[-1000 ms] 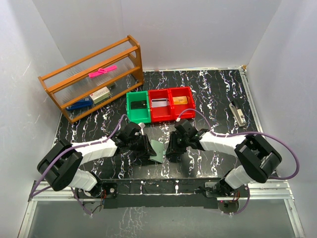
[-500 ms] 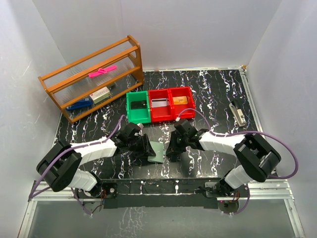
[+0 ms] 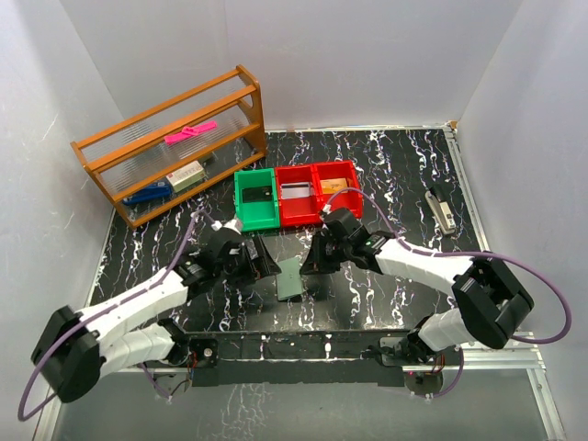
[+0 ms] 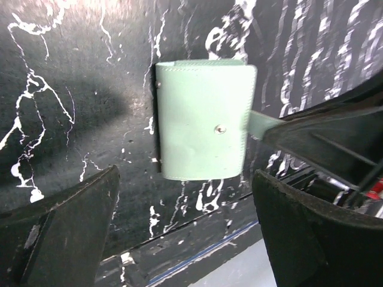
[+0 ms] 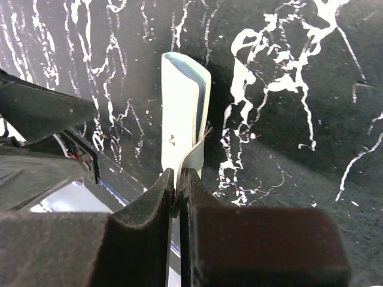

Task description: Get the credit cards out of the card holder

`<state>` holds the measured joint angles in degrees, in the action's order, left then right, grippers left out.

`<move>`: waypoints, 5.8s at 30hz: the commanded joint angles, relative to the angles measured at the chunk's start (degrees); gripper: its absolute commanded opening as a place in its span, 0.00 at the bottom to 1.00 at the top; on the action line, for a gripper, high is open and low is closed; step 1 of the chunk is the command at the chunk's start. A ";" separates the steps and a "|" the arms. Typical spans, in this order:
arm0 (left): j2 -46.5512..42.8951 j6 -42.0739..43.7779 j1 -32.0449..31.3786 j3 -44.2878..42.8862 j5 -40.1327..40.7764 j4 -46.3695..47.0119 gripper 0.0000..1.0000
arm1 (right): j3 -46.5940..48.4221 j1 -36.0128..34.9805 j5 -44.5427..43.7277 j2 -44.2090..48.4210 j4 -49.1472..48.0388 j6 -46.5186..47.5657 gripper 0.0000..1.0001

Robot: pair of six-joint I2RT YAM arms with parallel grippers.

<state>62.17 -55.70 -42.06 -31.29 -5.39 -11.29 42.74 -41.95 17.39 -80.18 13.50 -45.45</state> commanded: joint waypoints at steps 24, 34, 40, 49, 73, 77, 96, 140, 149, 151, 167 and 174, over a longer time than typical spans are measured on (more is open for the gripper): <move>-26.98 -4.37 0.71 5.26 12.11 -6.13 0.99 | 7.88 -1.50 13.85 -3.64 -12.20 -4.27 0.01; -25.32 -4.07 0.69 3.46 13.46 -4.85 0.99 | 3.24 -0.15 14.54 0.33 -12.01 -1.26 0.01; -23.04 -3.60 0.67 5.89 7.62 -0.82 0.99 | -12.16 9.68 18.48 5.80 -17.93 -1.59 0.01; -6.70 4.48 0.67 -0.57 -4.45 4.38 0.90 | -7.78 13.90 18.14 1.83 -7.35 10.91 0.03; 7.00 -0.58 0.68 -0.53 -7.80 4.94 0.77 | -11.56 13.94 10.89 1.23 -8.63 2.41 0.03; 8.33 -0.47 0.69 -0.14 -9.69 7.02 0.69 | -11.76 13.92 10.82 1.26 -8.62 2.23 0.03; 8.03 4.02 0.67 -4.48 -5.22 -0.24 0.75 | -13.39 13.94 11.29 1.70 -10.12 0.90 0.04; 13.11 7.47 0.72 -9.47 -6.94 0.13 0.57 | -16.21 13.92 12.06 1.00 -13.58 -1.31 0.07; 14.62 1.36 0.67 -5.37 -19.63 18.95 0.50 | -16.02 13.92 12.36 0.69 -13.67 -1.39 0.08; 15.73 1.44 0.62 -5.55 -20.78 19.41 0.52 | -16.02 13.94 12.48 0.72 -13.74 -1.48 0.08; 25.05 3.49 -1.27 -6.60 -19.40 14.78 0.37 | -8.01 13.96 7.75 11.75 -5.66 -2.91 0.36; 26.32 5.16 -1.93 -8.54 -22.07 16.01 0.54 | -2.24 13.80 8.31 14.15 -3.78 -3.02 0.30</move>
<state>88.23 -51.75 -43.18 -37.52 -25.50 4.73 36.58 -28.34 25.52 -66.65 9.21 -48.34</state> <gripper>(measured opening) 0.495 0.312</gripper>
